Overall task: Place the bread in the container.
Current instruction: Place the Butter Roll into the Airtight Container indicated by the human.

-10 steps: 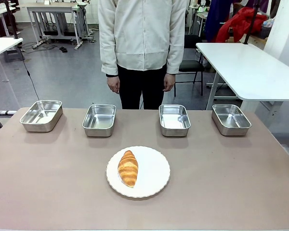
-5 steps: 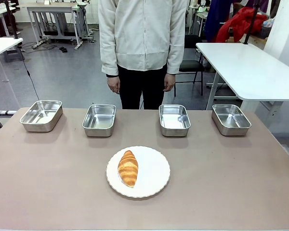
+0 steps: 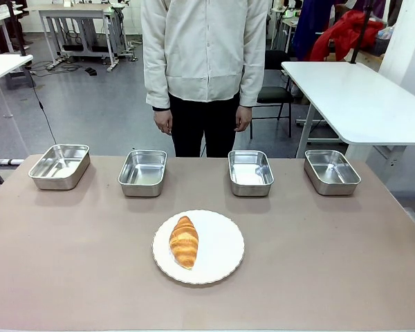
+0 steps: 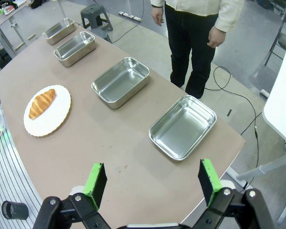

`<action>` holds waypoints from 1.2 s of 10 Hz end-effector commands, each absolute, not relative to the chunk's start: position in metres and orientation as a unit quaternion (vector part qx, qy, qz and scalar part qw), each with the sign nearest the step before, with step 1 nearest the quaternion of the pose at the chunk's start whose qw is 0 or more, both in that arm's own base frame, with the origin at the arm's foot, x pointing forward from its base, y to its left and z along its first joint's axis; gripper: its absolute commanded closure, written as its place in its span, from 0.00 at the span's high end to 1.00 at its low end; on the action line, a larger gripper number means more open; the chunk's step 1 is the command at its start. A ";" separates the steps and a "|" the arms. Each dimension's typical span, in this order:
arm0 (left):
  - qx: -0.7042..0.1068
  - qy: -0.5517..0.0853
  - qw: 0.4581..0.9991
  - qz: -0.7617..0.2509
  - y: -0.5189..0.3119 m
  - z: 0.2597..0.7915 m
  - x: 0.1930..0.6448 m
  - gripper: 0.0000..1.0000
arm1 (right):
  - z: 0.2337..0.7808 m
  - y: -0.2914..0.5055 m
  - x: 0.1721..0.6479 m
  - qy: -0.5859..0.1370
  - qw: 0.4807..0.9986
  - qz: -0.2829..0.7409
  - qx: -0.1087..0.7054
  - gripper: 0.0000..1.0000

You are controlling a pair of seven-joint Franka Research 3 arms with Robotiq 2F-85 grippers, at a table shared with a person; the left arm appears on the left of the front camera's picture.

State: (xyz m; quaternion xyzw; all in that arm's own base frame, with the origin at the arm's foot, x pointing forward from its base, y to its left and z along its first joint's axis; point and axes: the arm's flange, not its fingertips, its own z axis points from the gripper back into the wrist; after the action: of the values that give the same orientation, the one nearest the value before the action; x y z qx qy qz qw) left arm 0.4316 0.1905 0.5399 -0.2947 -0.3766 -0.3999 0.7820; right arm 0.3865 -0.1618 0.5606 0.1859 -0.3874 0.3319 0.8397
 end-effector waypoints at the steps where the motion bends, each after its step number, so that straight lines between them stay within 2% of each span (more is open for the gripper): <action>1: -0.294 -0.382 0.778 -0.403 0.190 0.542 0.430 1.00 | 0.562 -0.162 0.389 -0.399 0.831 0.338 0.189 1.00; 12: -0.294 -0.382 0.778 -0.403 0.190 0.542 0.430 1.00 | 0.562 -0.162 0.389 -0.399 0.831 0.338 0.189 1.00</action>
State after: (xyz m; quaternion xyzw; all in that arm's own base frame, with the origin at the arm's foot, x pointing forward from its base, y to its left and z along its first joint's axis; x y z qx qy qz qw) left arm 0.4316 0.1905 0.5399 -0.2947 -0.3766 -0.3999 0.7820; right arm 0.3865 -0.1618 0.5606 0.1859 -0.3874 0.3319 0.8397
